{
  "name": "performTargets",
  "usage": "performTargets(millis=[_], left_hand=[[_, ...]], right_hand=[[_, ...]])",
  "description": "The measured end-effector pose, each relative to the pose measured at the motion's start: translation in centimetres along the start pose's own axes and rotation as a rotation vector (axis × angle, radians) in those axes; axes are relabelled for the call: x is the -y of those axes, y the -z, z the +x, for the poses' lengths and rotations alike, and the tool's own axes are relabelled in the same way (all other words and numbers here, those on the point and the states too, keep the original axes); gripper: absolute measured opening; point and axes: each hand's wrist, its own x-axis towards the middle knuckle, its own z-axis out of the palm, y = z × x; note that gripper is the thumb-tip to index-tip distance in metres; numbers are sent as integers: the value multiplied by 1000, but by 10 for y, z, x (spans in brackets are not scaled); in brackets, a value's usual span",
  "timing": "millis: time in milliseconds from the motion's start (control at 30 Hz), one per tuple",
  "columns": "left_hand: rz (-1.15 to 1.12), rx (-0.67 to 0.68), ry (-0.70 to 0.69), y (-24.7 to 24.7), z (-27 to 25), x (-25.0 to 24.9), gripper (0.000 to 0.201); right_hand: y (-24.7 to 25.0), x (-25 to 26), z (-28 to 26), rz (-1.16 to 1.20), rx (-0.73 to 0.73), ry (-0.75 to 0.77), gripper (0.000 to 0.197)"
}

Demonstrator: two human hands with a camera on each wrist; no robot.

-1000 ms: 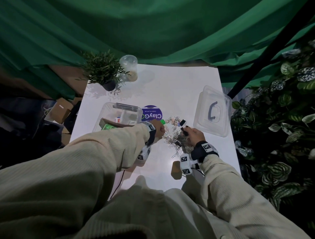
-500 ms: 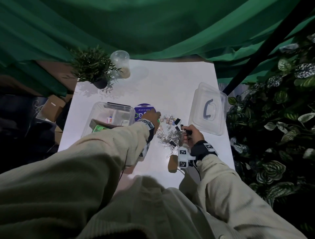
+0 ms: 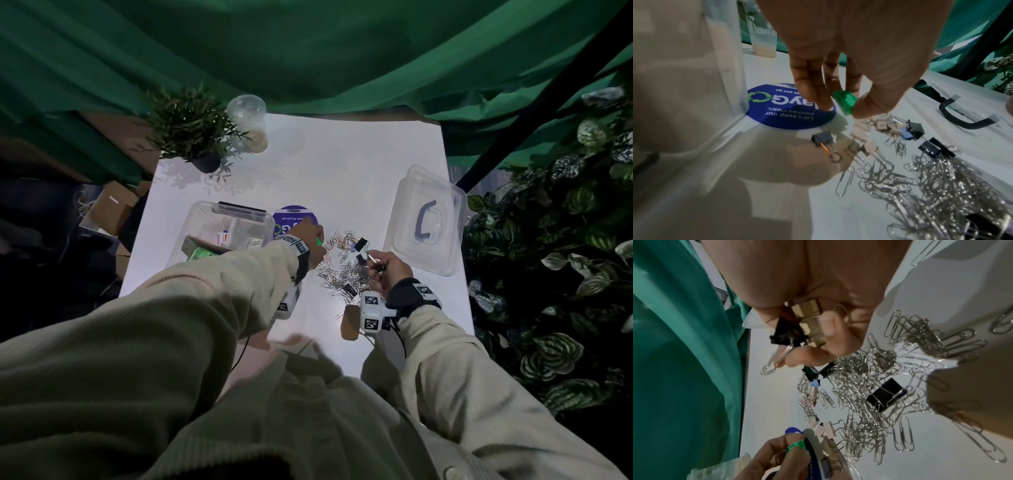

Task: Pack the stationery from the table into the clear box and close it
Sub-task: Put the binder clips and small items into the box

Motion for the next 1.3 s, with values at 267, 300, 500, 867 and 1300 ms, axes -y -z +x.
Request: performTargets(millis=[267, 300, 500, 867, 1300], left_hand=[[134, 7, -23, -7, -10, -13, 36], [134, 45, -62, -8, -12, -13, 36], [137, 5, -32, -5, -13, -8, 37], [145, 4, -51, -16, -11, -11, 38], [160, 77, -75, -20, -17, -13, 31]], right_hand=[[1, 2, 6, -140, -4, -4, 40], [3, 2, 6, -155, -8, 11, 42], [6, 4, 1, -152, -44, 132, 29], [-2, 5, 13, -1029, -167, 382, 15], [-21, -17, 25, -1523, -277, 475, 28]])
